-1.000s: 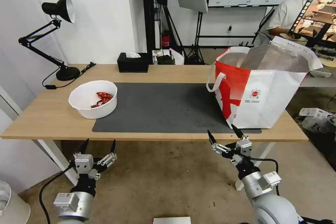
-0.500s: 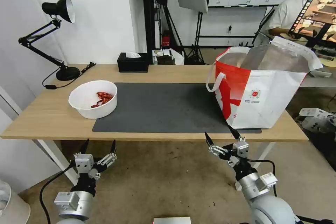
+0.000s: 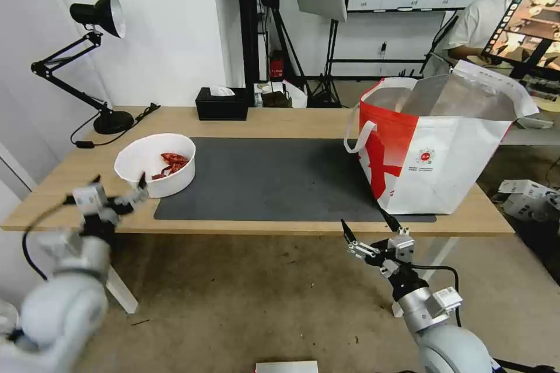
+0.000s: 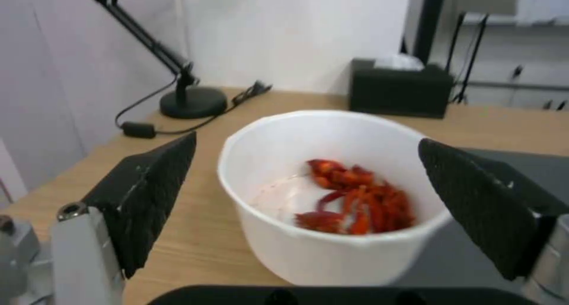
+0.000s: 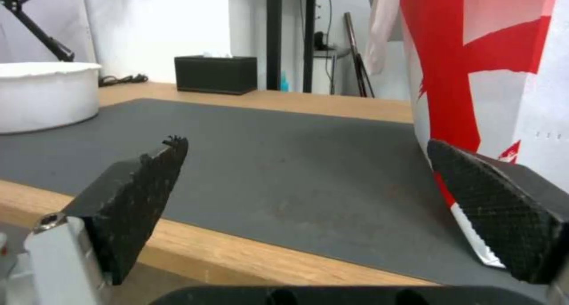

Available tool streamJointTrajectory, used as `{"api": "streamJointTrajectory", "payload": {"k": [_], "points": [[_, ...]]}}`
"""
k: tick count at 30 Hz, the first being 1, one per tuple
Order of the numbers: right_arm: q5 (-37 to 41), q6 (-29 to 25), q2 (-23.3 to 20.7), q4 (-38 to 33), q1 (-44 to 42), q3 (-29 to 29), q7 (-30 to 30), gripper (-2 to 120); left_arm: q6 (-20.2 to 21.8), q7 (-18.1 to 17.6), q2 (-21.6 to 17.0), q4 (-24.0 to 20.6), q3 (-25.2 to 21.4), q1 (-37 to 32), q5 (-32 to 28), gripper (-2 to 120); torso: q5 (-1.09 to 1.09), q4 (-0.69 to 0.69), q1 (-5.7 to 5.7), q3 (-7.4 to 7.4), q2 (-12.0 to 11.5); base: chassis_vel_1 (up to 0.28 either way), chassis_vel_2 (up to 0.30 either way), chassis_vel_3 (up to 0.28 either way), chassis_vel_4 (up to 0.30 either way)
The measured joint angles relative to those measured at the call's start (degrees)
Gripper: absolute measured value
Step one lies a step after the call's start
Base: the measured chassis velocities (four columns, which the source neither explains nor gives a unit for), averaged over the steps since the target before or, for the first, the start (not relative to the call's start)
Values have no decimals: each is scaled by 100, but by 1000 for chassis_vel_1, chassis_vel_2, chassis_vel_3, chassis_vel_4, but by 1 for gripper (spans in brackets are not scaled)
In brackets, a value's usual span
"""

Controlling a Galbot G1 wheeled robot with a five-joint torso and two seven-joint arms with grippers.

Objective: Pick up the trash from the table and place it into the takeout bag.

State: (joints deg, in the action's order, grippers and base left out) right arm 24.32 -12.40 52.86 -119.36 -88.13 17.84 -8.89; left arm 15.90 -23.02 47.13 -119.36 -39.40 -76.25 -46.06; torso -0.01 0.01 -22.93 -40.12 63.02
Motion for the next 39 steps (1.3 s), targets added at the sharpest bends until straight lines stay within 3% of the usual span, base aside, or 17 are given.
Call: {"api": "streamJointTrajectory", "payload": {"k": [1,2,4,6,8,13,18,29,39], "points": [[1,1,-1,0,1,0,0,100,290,-178,-287,187,56,318,-509,100,0,0,0,0,0,0,0,0,0],[1,1,-1,0,1,0,0,100,290,-178,-287,187,56,318,-509,100,0,0,0,0,0,0,0,0,0],[2,1,-1,0,2,0,0,100,769,-389,-746,655,213,956,-1529,100,0,0,0,0,0,0,0,0,0],[3,1,-2,0,2,0,0,100,892,-408,-885,834,291,1157,-1793,100,0,0,0,0,0,0,0,0,0],[4,1,-2,-1,3,0,0,100,1280,-465,-1112,1197,455,1596,-2444,100,0,-1,0,0,0,0,0,0,0],[5,1,-3,-2,3,0,1,100,1928,-841,-1298,1780,850,2325,-3353,100,0,-1,0,0,0,0,0,0,0],[5,1,-2,-2,4,0,1,100,2069,-1100,-1278,2260,1285,2965,-4005,100,1,-1,0,0,0,0,0,0,0],[5,1,-3,-2,4,0,1,100,2190,-1349,-1017,2873,1944,3640,-4307,100,1,-1,0,0,0,0,0,0,0],[5,1,-3,-2,4,0,1,100,2213,-1410,-824,3150,2169,3839,-4430,99,1,-1,1,1,0,0,0,0,0]]}}
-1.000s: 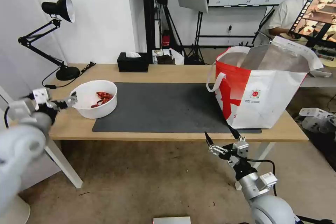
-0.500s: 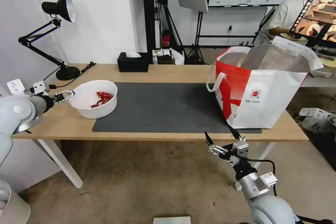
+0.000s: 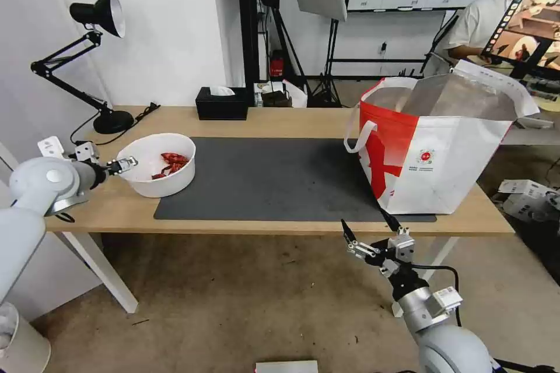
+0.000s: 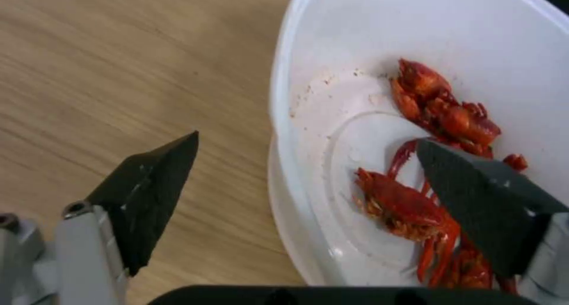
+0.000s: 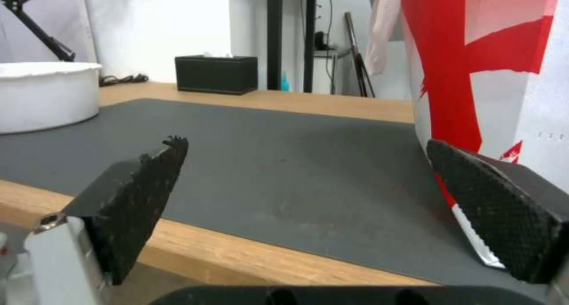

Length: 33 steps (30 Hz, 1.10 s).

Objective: Pick up the trash from the table and place it into the takeout bag.

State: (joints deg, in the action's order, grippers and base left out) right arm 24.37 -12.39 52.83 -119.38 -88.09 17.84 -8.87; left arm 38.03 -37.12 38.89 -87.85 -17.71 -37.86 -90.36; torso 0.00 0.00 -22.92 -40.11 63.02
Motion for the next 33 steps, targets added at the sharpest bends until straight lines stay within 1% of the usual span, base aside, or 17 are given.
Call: {"api": "streamJointTrajectory", "payload": {"k": [2,3,4,6,7,10,11,13,14,15,18,19,22,23,26,33], "points": [[0,0,0,0,0,0,0,100,13,-126,58,128,145,162,-118,88,1,0,0,0,0,0,0,0,0],[0,0,0,0,0,0,0,100,13,-126,58,128,145,162,-118,88,1,0,0,0,0,0,0,0,0],[0,0,0,0,0,0,0,100,14,-169,76,176,195,211,-140,85,0,0,0,0,0,0,0,0,0],[0,0,0,0,0,0,0,100,14,-221,99,231,244,261,-147,74,0,0,0,0,0,0,0,0,0],[0,0,0,0,0,0,0,100,14,-221,99,231,244,261,-147,74,0,0,0,0,0,0,0,0,0],[0,0,0,0,0,0,0,100,6,-249,108,285,288,296,-144,61,0,0,0,0,0,0,0,0,0],[0,0,0,0,0,0,0,100,6,-249,108,285,288,296,-144,61,0,0,0,0,0,0,0,0,0],[0,0,0,0,0,0,0,100,-12,-257,107,294,294,307,-141,48,0,0,0,0,0,0,0,0,0],[0,0,0,0,0,0,0,100,-20,-257,107,294,294,308,-141,45,0,0,0,0,0,0,0,0,0],[0,0,0,0,0,0,0,100,-20,-257,107,294,294,308,-141,45,0,0,0,0,0,0,0,0,0],[0,0,0,0,0,0,0,100,-34,-250,97,260,290,279,-156,30,0,0,0,0,0,0,0,0,0],[0,0,0,0,0,0,0,100,-34,-250,97,260,290,279,-156,30,0,0,0,0,0,0,0,0,0],[0,0,0,0,0,0,0,100,-50,-241,89,228,269,229,-164,16,0,0,0,0,0,0,0,0,0],[0,0,0,0,0,0,0,100,-50,-241,89,228,269,229,-164,16,0,0,0,0,0,0,0,0,0],[0,0,0,0,0,0,0,100,-105,-214,90,226,265,207,-164,2,0,0,0,0,1,0,0,0,0],[0,0,0,0,0,0,0,100,-183,-196,101,97,229,194,-131,0,0,0,0,0,1,0,0,0,0]]}}
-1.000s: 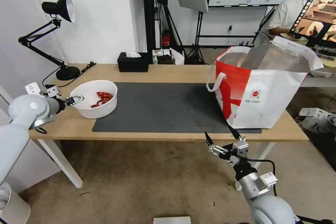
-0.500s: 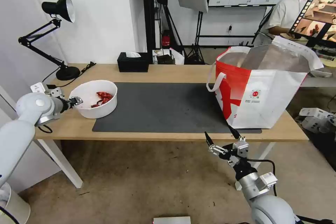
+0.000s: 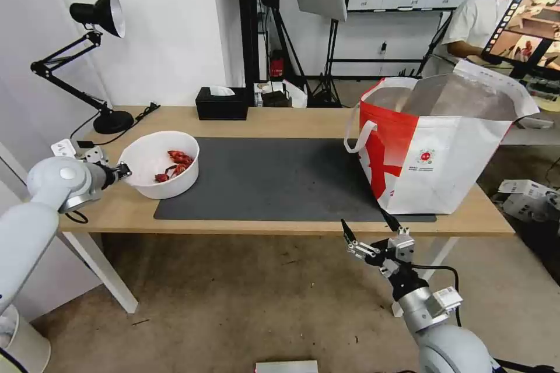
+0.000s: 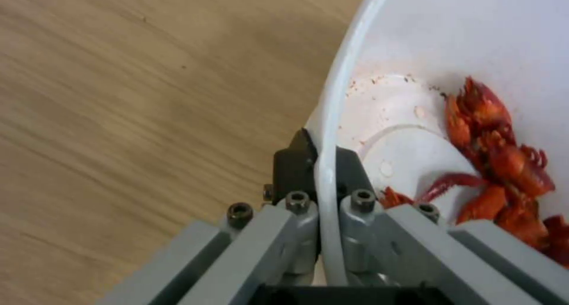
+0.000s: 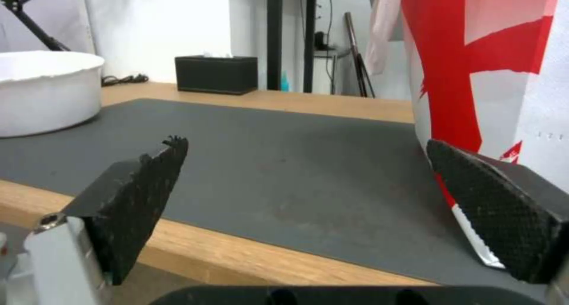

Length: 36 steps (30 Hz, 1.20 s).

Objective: Pick up the trash from the table and place it into the takeout bag.

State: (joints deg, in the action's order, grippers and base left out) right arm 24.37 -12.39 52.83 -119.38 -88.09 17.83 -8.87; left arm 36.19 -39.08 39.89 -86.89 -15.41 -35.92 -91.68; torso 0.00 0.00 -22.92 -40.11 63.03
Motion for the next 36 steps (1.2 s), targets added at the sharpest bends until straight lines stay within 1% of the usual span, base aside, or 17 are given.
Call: {"api": "streamJointTrajectory", "payload": {"k": [7,11,12,13,14,15,18,19,22,26,29,30,32,33,34,35,36], "points": [[0,0,0,0,0,0,0,100,-54,4,-7,-90,-3,-5,64,0,0,0,0,0,0,0,0,0,0],[0,0,0,0,0,0,0,100,-147,81,-24,-201,-39,-18,121,0,0,0,0,0,0,0,0,0,0],[0,0,0,0,0,0,0,100,-199,185,-42,-245,-52,-29,255,0,0,0,0,0,0,0,0,0,0],[0,0,0,0,0,0,0,100,-279,384,-79,-288,-55,-55,525,0,0,1,0,0,0,0,0,0,0],[0,0,0,0,0,0,0,100,-438,687,-144,-329,-44,-97,982,0,0,1,0,0,0,0,0,0,0],[0,0,0,0,0,0,0,100,-438,687,-144,-329,-44,-97,982,0,0,1,0,0,0,0,0,0,0],[0,0,0,0,0,0,0,100,-825,1254,-294,-494,-20,-157,1884,0,-1,-1,0,0,0,0,0,0,0],[0,0,0,0,0,0,0,100,-825,1254,-294,-494,-20,-157,1884,0,-1,-1,0,0,0,0,0,0,0],[0,0,0,0,0,0,0,100,-1247,1575,-399,-765,73,-41,2346,0,-1,-2,0,0,0,0,0,0,0],[0,0,0,0,0,0,0,100,-1405,1652,-411,-954,269,261,2407,0,0,-1,0,0,-1,0,0,0,0],[0,0,-1,0,0,0,0,100,-1470,1657,-303,-1107,933,1242,2363,0,0,0,0,0,0,0,0,0,0],[0,0,-1,0,0,0,0,100,-1470,1657,-303,-1107,933,1242,2363,0,0,0,0,0,0,0,0,0,0],[0,0,0,0,0,0,0,100,-1464,1572,-112,-1028,1576,2051,2234,0,4,0,0,0,0,0,0,0,0],[0,0,0,0,0,0,0,100,-1464,1572,-112,-1028,1576,2051,2234,0,4,0,0,0,0,0,0,0,0],[0,0,0,-1,0,0,1,100,-1420,1510,69,-927,2049,2553,2122,0,2,0,0,0,-1,0,0,0,0],[1,0,-1,0,0,0,-2,100,-1395,1445,214,-843,2378,2928,2070,0,-3,1,0,-1,-1,0,0,0,0],[0,0,-1,0,0,0,-1,100,-1375,1352,416,-725,2766,3416,2033,0,2,3,-1,-1,-1,0,0,0,0]]}}
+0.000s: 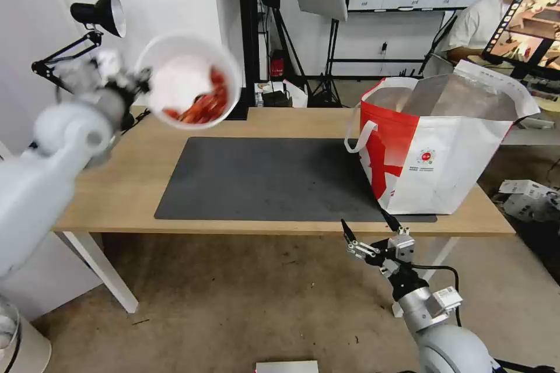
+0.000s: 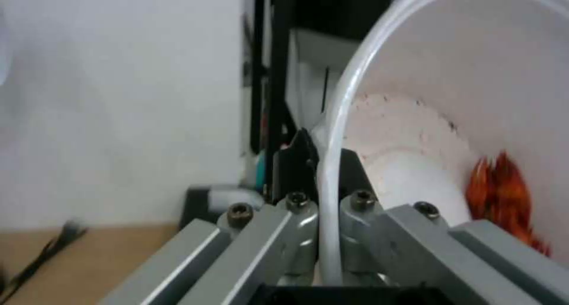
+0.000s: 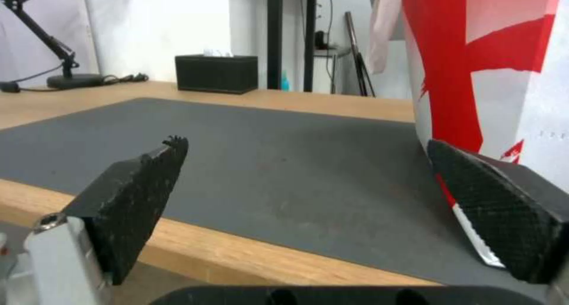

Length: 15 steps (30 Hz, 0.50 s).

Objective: Pick up the trash from the table and place it into the takeout bag.

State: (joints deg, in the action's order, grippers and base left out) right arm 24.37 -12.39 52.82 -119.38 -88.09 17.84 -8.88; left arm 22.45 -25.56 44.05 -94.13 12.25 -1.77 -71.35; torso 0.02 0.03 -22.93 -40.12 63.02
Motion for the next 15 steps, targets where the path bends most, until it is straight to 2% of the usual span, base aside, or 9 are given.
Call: {"api": "streamJointTrajectory", "payload": {"k": [2,4,5,7,8,10,11,14,15], "points": [[0,0,0,0,0,0,2,100,12,-85,244,107,305,382,-43,0,4,-3,0,1,0,0,0,0,0],[0,0,0,0,0,0,1,100,29,-213,737,312,797,983,-220,0,-1,0,0,0,0,0,0,0,0],[0,0,0,0,0,0,1,100,29,-213,737,312,797,983,-220,0,-1,0,0,0,0,0,0,0,0],[0,0,0,0,1,0,2,100,45,-387,1364,541,1231,1490,-518,0,2,-3,1,1,0,0,0,0,0],[0,0,0,0,1,0,2,100,45,-387,1364,541,1231,1490,-518,0,2,-3,1,1,0,0,0,0,0],[0,0,0,0,0,0,1,100,84,-531,2025,846,1517,1842,-778,0,3,0,0,0,-1,0,0,0,0],[0,0,0,0,0,0,1,100,84,-531,2025,846,1517,1842,-778,0,3,0,0,0,-1,0,0,0,0],[0,0,-1,0,1,0,1,100,111,-565,2878,1384,1776,2183,-820,0,1,-2,1,0,-1,0,0,0,0],[0,0,-1,0,1,0,1,100,111,-565,2878,1384,1776,2183,-820,0,1,-2,1,0,-1,0,0,0,0]]}}
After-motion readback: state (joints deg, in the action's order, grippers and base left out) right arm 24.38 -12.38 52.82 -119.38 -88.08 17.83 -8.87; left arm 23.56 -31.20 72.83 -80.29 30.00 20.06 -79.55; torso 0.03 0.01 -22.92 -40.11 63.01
